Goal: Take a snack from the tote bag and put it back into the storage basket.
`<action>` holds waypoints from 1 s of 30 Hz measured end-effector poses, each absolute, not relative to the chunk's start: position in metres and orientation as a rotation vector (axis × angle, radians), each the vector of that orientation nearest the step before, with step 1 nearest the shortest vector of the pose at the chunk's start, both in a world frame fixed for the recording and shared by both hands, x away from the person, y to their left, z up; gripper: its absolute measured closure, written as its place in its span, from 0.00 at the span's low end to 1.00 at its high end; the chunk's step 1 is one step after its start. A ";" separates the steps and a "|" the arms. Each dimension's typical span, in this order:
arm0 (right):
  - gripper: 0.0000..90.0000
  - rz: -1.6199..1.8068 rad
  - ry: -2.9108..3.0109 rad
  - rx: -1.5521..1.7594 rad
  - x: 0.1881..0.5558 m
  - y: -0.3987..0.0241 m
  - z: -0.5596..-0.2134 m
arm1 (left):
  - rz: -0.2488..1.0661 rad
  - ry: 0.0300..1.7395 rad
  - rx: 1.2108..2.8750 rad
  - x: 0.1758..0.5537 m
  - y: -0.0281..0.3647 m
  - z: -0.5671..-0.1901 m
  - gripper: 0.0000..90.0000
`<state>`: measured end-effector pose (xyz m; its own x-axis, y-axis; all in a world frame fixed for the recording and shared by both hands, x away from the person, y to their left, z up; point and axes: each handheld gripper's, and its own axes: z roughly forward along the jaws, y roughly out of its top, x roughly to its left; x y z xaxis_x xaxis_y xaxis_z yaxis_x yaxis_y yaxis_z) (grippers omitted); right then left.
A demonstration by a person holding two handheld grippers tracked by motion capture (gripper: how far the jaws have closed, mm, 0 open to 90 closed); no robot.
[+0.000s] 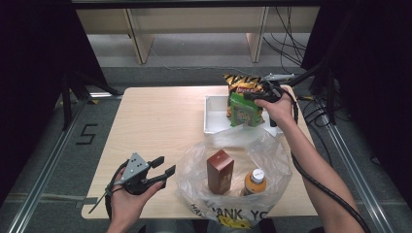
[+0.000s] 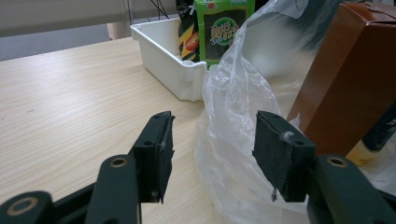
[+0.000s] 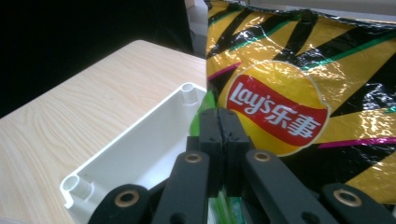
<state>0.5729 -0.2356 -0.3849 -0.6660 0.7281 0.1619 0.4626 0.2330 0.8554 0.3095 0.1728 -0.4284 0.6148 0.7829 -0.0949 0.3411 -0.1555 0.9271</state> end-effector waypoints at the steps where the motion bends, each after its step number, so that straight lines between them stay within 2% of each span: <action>1: 1.00 1.387 2.233 1.068 0.575 -0.238 -0.386 | 0.504 0.921 1.748 0.309 0.173 -0.428 0.52; 5: 0.97 1.371 2.221 1.119 0.572 -0.238 -0.383 | 0.496 0.925 1.742 0.310 0.172 -0.429 0.52; 12: 0.81 1.305 2.171 1.105 0.564 -0.244 -0.375 | 0.494 0.918 1.741 0.310 0.172 -0.428 0.52; 19: 0.79 1.275 2.137 1.133 0.544 -0.262 -0.370 | 0.501 0.910 1.739 0.309 0.172 -0.426 0.52; 22: 0.81 1.265 2.121 1.199 0.535 -0.269 -0.372 | 0.503 0.920 1.726 0.309 0.171 -0.426 0.52; 27: 0.99 1.217 2.174 1.217 0.527 -0.277 -0.383 | 0.510 0.918 1.720 0.309 0.172 -0.425 0.53; 30: 1.00 1.189 2.219 1.239 0.528 -0.278 -0.390 | 0.509 0.919 1.719 0.309 0.171 -0.426 0.53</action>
<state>0.5281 -0.2785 -0.3899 -0.5652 0.8184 0.1035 0.5395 0.2718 0.7969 0.3090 0.1713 -0.4258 0.6117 0.7842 -0.1041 0.3281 -0.1317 0.9354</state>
